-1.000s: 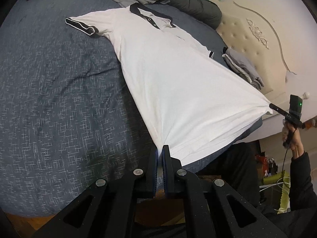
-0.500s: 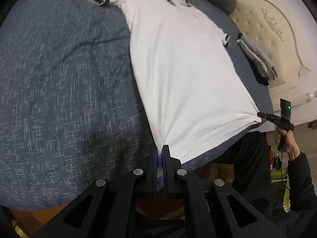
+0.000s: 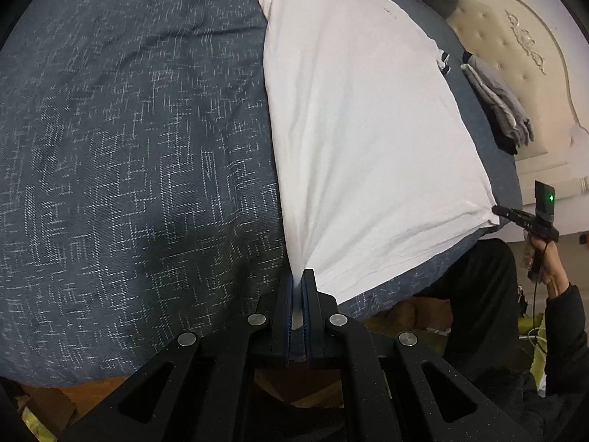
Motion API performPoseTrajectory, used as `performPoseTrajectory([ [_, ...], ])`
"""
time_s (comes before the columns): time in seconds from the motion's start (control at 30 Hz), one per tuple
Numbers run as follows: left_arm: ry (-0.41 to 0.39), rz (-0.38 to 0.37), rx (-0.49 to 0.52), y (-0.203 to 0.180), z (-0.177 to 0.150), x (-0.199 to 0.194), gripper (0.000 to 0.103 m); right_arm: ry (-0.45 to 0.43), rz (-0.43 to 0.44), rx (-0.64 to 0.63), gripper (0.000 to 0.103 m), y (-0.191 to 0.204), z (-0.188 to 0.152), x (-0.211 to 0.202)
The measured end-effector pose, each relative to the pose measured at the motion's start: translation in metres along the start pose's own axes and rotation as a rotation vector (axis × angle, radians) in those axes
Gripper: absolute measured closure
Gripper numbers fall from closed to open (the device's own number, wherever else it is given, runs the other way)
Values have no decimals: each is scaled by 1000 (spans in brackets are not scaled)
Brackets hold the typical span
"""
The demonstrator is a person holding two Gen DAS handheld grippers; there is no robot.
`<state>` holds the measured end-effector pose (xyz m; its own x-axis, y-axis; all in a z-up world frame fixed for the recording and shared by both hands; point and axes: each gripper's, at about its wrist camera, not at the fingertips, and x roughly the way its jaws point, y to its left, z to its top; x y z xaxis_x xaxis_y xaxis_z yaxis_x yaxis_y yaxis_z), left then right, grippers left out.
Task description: Fold clothes
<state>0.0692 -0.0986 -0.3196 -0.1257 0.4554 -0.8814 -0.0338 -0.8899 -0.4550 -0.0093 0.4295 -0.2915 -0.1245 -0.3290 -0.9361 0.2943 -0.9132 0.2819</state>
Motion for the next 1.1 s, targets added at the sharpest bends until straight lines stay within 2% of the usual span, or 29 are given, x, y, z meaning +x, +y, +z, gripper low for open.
performPoseTrajectory([
  [0.17,4,0,-12,0,-1,-1,96,9,4,6,97,-1,2,-4],
  [0.23,-12,15,-15,2,-1,-9,93,-11,-9,19,79,-3,3,-13],
  [0.3,-29,30,-18,3,0,-16,91,-49,-4,15,74,-3,4,-23],
  [0.4,-75,21,-15,2,3,-31,91,-71,24,-26,74,11,5,-29],
  [0.5,-87,19,17,-8,5,-34,91,-41,29,-95,73,32,7,-21],
  [0.67,-31,46,81,-24,8,-11,91,13,-5,-206,72,61,9,0],
  [0.9,32,72,126,-32,11,8,90,76,-83,-293,71,76,10,26],
  [1.1,49,71,177,-42,12,16,87,85,-76,-342,71,82,7,32],
])
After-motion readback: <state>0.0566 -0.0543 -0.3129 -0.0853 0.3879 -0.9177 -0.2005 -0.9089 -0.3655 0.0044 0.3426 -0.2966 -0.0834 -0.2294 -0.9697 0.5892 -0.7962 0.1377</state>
